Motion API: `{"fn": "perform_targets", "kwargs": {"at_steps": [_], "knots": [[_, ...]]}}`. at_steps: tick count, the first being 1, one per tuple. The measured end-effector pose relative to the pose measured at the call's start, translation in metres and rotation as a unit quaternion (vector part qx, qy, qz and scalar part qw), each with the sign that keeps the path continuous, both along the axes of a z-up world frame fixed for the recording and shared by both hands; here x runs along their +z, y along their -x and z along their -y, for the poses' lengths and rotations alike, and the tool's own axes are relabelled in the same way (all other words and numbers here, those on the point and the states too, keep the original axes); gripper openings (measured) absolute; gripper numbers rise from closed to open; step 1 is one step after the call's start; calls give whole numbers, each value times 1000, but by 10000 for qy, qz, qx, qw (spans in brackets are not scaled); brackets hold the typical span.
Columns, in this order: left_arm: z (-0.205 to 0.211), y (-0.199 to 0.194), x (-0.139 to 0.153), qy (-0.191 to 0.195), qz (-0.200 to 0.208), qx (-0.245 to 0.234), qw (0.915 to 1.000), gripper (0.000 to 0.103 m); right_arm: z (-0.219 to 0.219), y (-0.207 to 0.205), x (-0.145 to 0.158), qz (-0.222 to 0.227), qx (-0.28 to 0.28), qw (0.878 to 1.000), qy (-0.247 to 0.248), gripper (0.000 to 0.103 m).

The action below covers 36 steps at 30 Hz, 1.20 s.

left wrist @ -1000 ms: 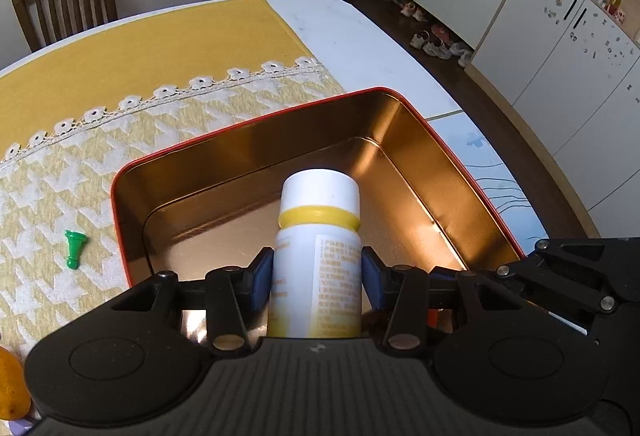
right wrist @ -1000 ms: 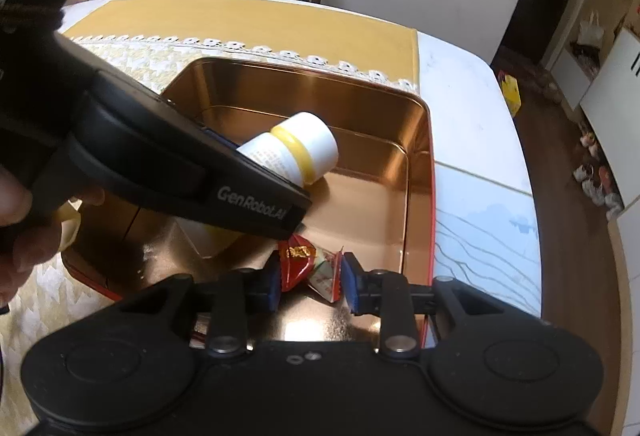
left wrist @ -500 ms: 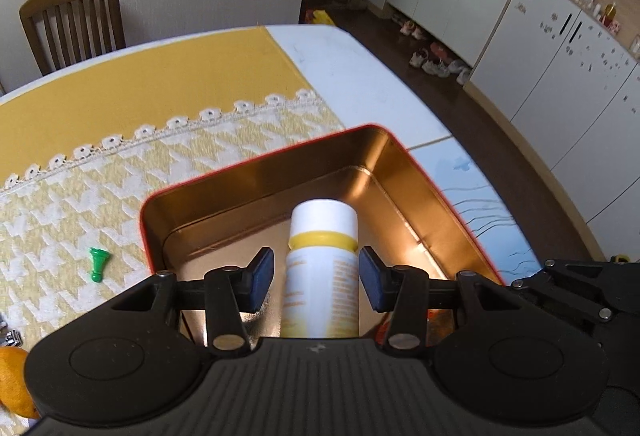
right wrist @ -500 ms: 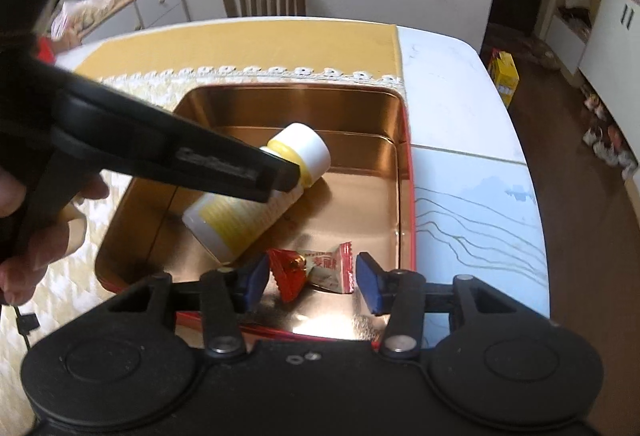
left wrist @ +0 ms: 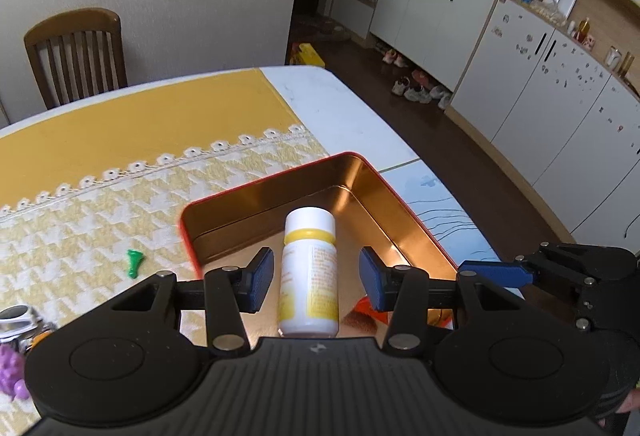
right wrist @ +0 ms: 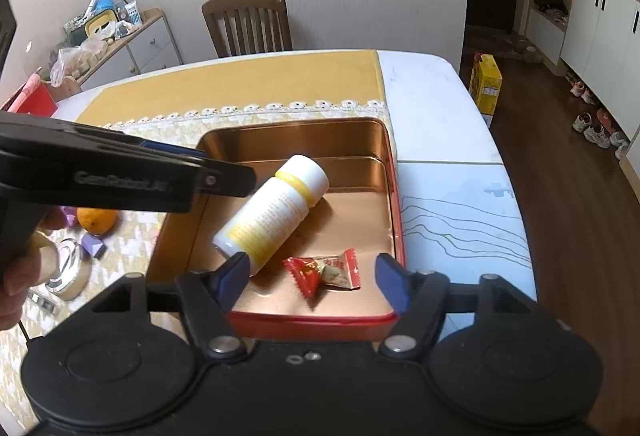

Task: Organize rigid objects
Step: 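Release the pill bottle from left tool while right tool drops candy into tin, then move both tools back toward the remaining objects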

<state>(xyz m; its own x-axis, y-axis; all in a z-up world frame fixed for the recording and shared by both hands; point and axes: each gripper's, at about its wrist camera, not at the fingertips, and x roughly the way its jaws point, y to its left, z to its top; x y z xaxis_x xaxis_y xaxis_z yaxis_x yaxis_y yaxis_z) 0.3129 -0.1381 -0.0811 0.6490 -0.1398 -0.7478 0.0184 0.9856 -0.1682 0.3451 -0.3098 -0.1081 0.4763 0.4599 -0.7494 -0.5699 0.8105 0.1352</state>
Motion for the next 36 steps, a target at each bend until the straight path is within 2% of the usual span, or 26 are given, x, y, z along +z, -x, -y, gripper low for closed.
{"fn": "perform_targets", "kwargs": {"at_steps": [2,10,12,14,20,23,28,32,36], "knots": [[-4,11,7,-8,118,-1,9999,52,0,5,3,45,-19,10000,-43,75],[-21,58,26,-213,477,77,9986,52,-4,35,20,418,22,9991,-59,87],[-26,70,29,-203,542,90,9983,54,-6,44,22,464,53,9989,-71,90],[-32,81,32,-185,576,148,9981,62,-11,52,24,488,53,9988,-67,93],[-51,114,38,-95,694,285,9971,63,-24,76,32,511,138,9984,-203,99],[-63,131,41,-92,795,365,9961,68,-30,88,37,560,137,9979,-304,101],[-86,156,44,33,882,498,9949,69,-45,104,42,572,205,9973,-419,102],[-106,174,43,59,970,630,9933,79,-60,117,43,664,317,9963,-441,102],[-120,189,39,32,1066,752,9914,80,-74,128,41,644,402,9960,-478,103]]}}
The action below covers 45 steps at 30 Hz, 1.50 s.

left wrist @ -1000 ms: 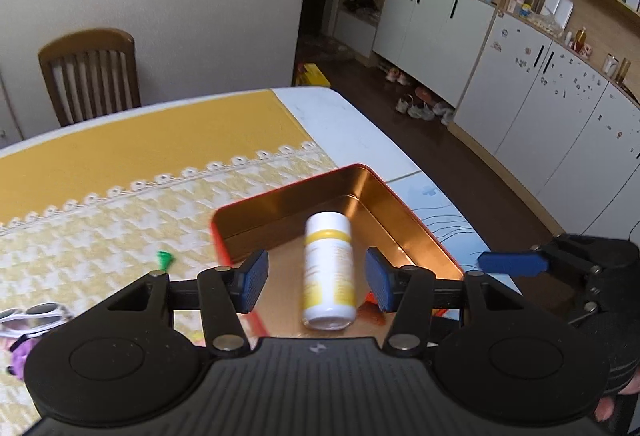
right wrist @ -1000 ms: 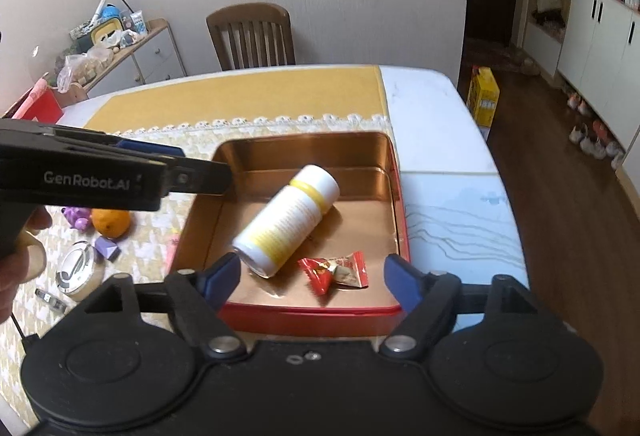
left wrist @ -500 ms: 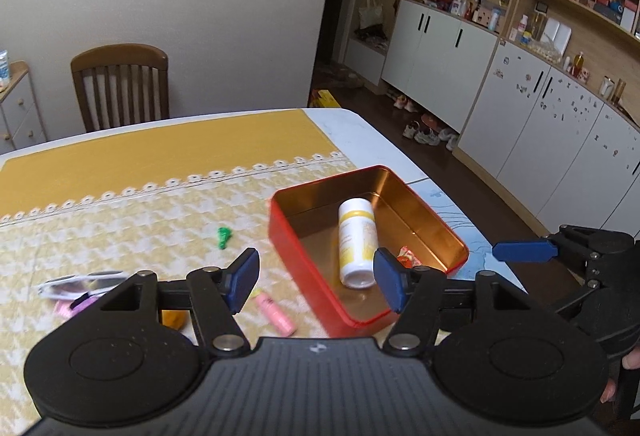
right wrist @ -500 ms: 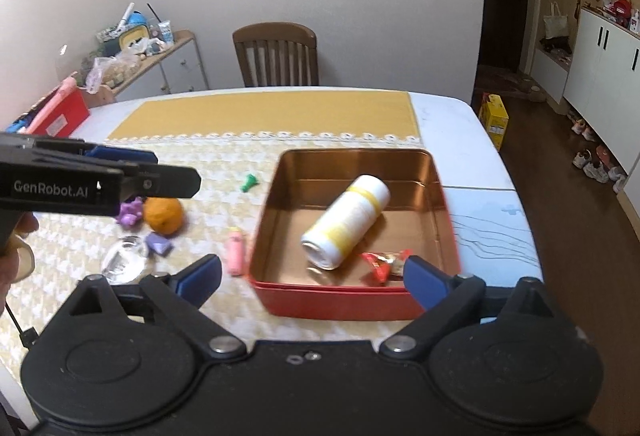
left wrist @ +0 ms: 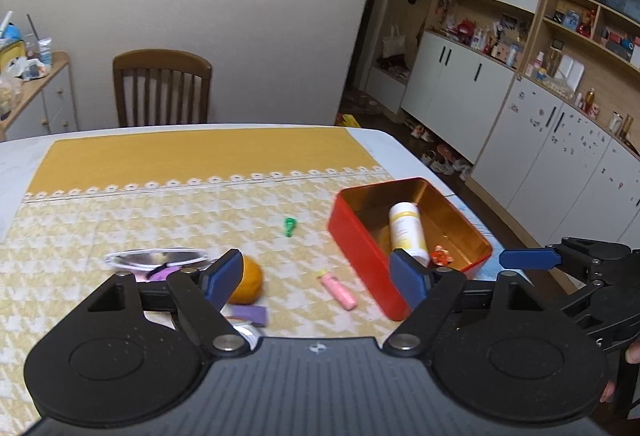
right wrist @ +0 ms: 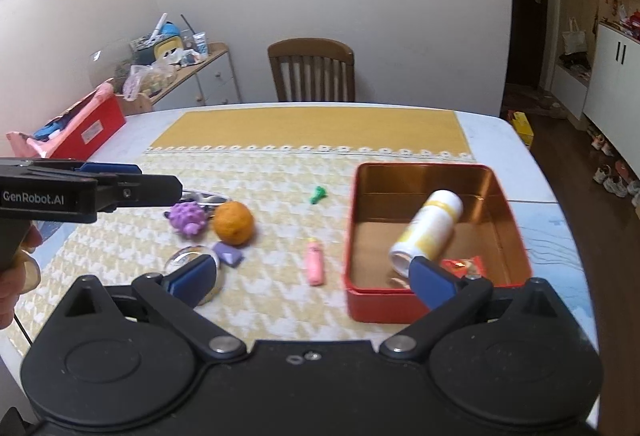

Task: Organize rigid objects
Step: 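Move both tools back toward the remaining objects, then grasp the small clear bottle with left tool while right tool grasps silver compact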

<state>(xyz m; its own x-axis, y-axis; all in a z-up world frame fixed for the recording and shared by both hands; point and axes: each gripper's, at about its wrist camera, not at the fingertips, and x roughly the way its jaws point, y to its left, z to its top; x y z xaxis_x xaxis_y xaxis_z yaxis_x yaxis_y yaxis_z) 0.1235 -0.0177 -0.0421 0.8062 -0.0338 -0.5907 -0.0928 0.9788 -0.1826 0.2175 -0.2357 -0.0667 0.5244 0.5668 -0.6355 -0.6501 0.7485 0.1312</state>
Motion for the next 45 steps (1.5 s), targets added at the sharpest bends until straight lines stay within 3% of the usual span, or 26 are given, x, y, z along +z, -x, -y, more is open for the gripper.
{"fn": "perform_targets", "kwargs": {"at_steps": [8,19,34,39,45], "knots": [[-18,24,-16,-300,163,128,9993,83,-25,9,-12,-35,-54,10000,30,103],[-42,43,-56,-219,-217,125,9994,83,-52,6,-26,-236,-183,9995,94,103],[-35,51,-125,-403,-750,423,9955,83,-134,2,-63,-631,224,9966,473,103],[-32,49,-135,-403,-743,751,9936,83,-157,-1,-72,-771,333,9945,628,102],[-17,51,-138,-462,-725,789,9932,83,-181,-8,-85,-992,381,9901,920,102]]}}
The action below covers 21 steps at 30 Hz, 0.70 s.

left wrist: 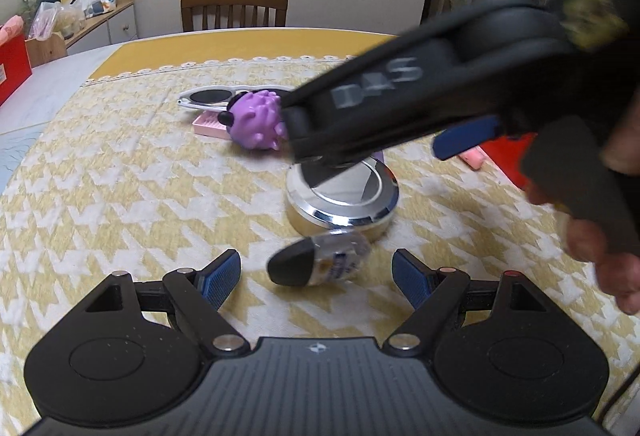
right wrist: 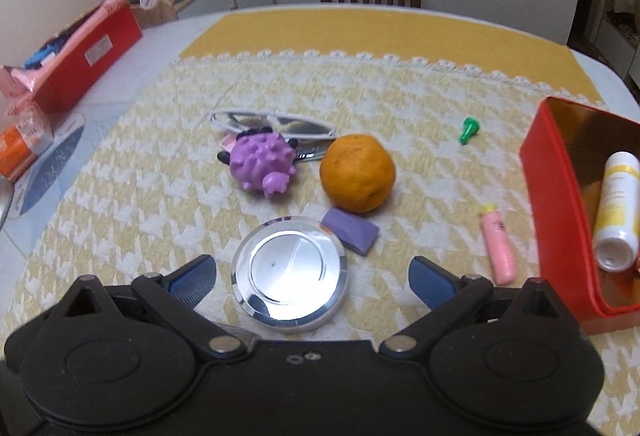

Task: Organize rigid objects
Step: 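Grasp the small clear bottle with left tool while right tool grasps silver compact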

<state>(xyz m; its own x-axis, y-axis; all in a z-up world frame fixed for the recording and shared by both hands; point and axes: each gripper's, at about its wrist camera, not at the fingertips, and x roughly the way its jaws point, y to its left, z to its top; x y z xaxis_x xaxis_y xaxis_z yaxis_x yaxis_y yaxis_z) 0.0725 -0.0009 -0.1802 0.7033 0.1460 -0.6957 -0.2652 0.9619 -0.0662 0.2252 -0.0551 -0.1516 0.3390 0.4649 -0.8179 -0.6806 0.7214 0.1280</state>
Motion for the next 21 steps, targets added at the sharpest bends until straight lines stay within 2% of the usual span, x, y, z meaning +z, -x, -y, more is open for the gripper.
{"fn": "perform_targets", "kwargs": {"at_steps": [9,13,21], "knots": [[12,-6,-6,-200,-104,211,9995,83,-23,-2,-16,-174,38,9991,376,99],[15,-6,-6,-288,-82,278,9992,82,-28,-3,-19,-240,-8,9987,460,91],[19,-2,-4,-390,-7,372,9985,57,-31,-1,-23,-322,-39,9985,450,77]]}}
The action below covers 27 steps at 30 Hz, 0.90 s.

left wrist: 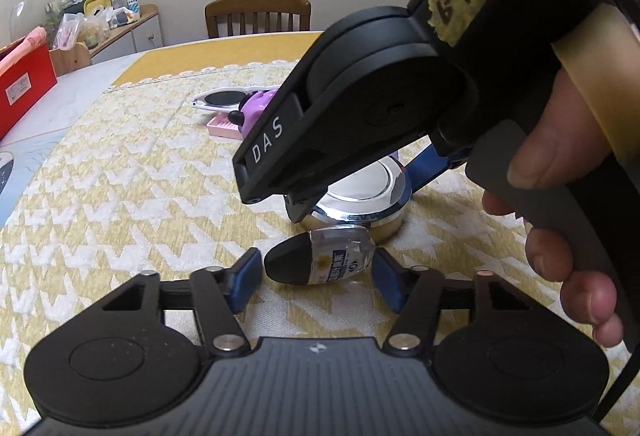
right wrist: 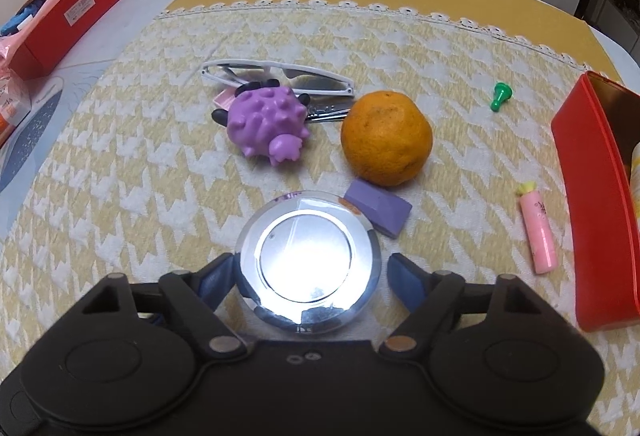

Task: Organize rigid objects
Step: 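Grasp the small clear bottle with left tool while right tool grasps silver compact, then carry the clear bottle and silver compact with both tools over the red tin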

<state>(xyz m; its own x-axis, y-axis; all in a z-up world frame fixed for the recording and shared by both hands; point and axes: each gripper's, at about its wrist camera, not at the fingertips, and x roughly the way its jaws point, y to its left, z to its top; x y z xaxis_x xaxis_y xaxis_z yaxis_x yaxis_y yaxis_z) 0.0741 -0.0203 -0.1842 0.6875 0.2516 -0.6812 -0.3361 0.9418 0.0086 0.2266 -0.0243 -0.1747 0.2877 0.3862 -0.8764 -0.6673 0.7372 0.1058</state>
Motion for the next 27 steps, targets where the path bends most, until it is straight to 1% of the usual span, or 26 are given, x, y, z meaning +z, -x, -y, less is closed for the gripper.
{"fn": "perform_targets", "kwargs": {"at_steps": [2,6,15,23,27], "knots": [[0,1,1,3,14,3,10000,53,0,2,1,28,-26,10000,38,77],[-2,2,2,43,0,-10,10000,53,8,3,3,39,-120,9999,-25,77],[-10,8,12,227,-39,-104,9997,53,38,6,29,37,-184,9993,-308,77],[-11,11,35,389,-37,-287,9988,53,69,5,53,56,-322,9985,-437,77],[-9,10,51,341,78,-336,9988,53,86,4,67,41,-414,9976,-552,77]]}}
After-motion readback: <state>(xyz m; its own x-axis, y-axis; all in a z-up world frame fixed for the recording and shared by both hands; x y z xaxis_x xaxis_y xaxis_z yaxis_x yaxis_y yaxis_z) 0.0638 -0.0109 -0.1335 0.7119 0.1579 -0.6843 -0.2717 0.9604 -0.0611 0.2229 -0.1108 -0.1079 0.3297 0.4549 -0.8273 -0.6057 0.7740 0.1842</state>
